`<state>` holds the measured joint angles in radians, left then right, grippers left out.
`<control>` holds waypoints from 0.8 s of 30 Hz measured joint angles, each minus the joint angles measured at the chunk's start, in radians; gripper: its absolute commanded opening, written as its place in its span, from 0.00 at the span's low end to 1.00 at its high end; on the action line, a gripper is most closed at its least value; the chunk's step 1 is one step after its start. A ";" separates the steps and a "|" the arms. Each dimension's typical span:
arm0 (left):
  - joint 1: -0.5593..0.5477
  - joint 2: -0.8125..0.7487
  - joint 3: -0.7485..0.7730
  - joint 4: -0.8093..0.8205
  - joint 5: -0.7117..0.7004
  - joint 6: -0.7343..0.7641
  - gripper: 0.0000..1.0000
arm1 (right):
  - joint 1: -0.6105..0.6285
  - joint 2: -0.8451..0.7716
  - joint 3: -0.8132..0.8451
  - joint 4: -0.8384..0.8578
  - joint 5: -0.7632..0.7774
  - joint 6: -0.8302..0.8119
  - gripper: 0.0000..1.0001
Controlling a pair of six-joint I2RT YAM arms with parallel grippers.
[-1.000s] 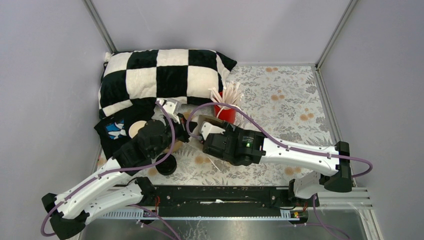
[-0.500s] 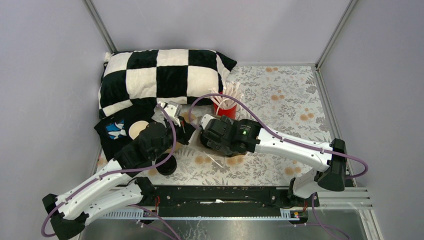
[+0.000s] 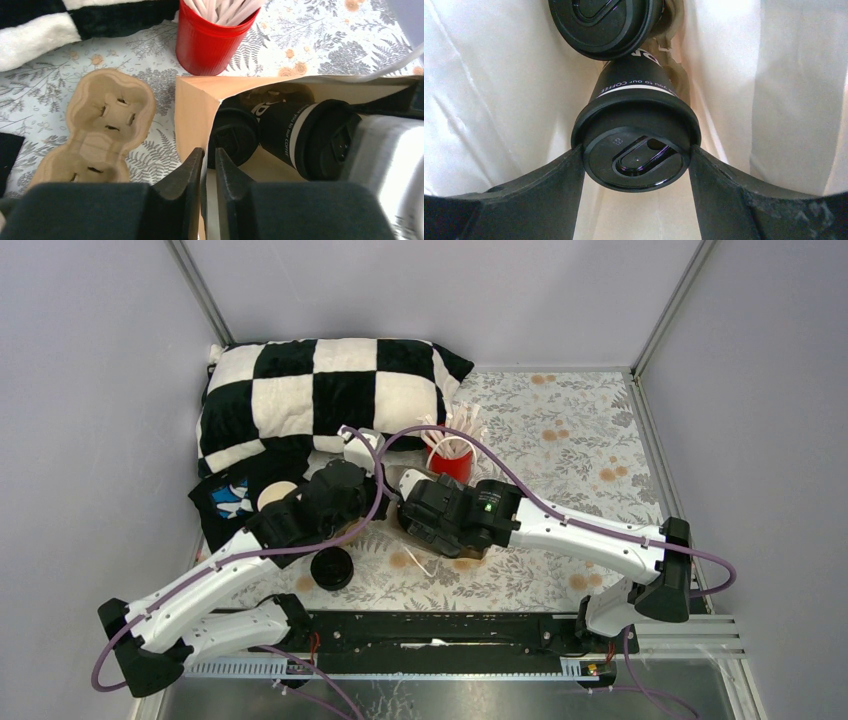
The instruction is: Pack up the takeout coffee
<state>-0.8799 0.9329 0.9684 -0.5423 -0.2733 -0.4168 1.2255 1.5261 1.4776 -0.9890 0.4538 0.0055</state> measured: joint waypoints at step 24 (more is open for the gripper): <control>-0.046 -0.208 -0.345 0.424 -0.056 0.090 0.00 | 0.017 0.068 0.056 -0.026 0.117 0.015 0.39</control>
<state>-0.9257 0.7254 0.6231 -0.1181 -0.3294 -0.3271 1.2423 1.5936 1.5333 -1.0149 0.5713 0.0204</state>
